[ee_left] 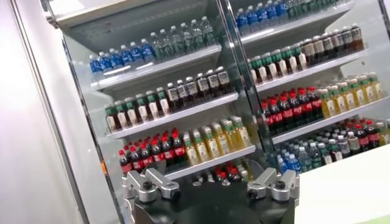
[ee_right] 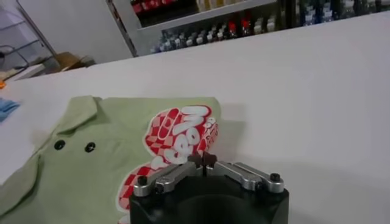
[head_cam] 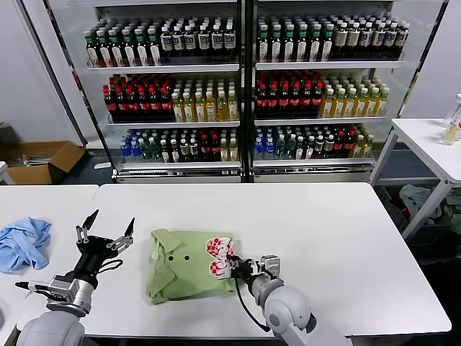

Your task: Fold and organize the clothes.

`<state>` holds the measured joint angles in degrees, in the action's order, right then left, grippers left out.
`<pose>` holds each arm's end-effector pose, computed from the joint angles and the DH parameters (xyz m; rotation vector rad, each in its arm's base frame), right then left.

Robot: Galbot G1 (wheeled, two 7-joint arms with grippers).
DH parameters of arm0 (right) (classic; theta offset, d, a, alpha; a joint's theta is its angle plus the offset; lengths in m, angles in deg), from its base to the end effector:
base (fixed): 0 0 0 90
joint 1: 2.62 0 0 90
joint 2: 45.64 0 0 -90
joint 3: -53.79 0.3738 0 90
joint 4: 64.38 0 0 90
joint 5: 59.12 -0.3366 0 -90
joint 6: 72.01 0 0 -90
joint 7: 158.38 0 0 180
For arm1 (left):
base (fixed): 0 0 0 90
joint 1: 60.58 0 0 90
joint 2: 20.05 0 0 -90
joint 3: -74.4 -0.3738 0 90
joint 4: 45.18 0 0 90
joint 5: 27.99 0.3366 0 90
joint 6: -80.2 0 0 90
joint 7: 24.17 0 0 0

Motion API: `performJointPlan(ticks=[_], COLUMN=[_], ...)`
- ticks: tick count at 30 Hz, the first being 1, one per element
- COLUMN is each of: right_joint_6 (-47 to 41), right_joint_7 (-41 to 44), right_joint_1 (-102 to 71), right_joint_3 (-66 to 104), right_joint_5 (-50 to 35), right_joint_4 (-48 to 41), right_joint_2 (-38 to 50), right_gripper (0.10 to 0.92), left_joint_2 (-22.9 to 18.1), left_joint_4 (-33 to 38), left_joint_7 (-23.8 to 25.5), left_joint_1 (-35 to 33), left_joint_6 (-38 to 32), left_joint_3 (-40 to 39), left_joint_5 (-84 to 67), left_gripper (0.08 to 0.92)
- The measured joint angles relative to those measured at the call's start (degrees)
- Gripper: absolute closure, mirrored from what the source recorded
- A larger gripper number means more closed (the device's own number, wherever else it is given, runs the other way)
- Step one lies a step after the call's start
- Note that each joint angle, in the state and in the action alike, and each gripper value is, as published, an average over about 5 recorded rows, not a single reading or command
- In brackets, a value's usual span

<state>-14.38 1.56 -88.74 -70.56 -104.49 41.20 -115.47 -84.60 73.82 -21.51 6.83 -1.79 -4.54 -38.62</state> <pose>0.2893 0.0740 -0.3102 0.5827 -2.4700 -0.2276 0.2030 0.1415 -0.2642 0.0951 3.1020 0.4662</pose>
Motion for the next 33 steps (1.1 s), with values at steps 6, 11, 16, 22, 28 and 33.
performJointPlan(ticks=[6, 11, 16, 22, 28, 33], right_joint_6=[-0.39, -0.44, -0.07, -0.07, -0.33, -0.22], right_joint_7=[1.41, 3.83, 6.03, 7.94, 9.15, 9.28], right_joint_1=[-1.54, -3.78, -5.66, -7.16, -8.56, -9.06], right_joint_3=[3.52, 8.45, 12.77, 15.54, 19.0, 22.77], right_joint_5=[1.57, 3.46, 5.86, 9.49, 11.05, 12.16], right_joint_4=[4.52, 6.56, 6.56, 5.67, 6.31, 8.65], right_joint_2=[3.25, 7.89, 10.89, 11.7, 12.92, 13.85], right_gripper=[0.919, 0.919, 0.919, 0.867, 0.698, 0.55], left_joint_2=[-0.27, -0.95, -1.95, -2.47, -2.94, -2.63], left_joint_4=[-1.19, -1.87, -2.75, -4.61, -5.43, -5.71], left_joint_7=[0.18, 0.61, 0.82, 1.73, 2.54, 3.63], left_joint_1=[0.79, 1.25, 1.89, 3.21, 5.07, 6.25], left_joint_6=[-1.25, -3.0, -6.01, -12.55, -16.33, -14.07], left_joint_3=[-0.59, -1.34, -2.33, -2.88, -3.4, -3.52], left_joint_5=[1.18, 4.28, 9.18, 16.5, 19.13, 14.01], left_gripper=[0.177, 0.177, 0.177, 0.177, 0.177, 0.177])
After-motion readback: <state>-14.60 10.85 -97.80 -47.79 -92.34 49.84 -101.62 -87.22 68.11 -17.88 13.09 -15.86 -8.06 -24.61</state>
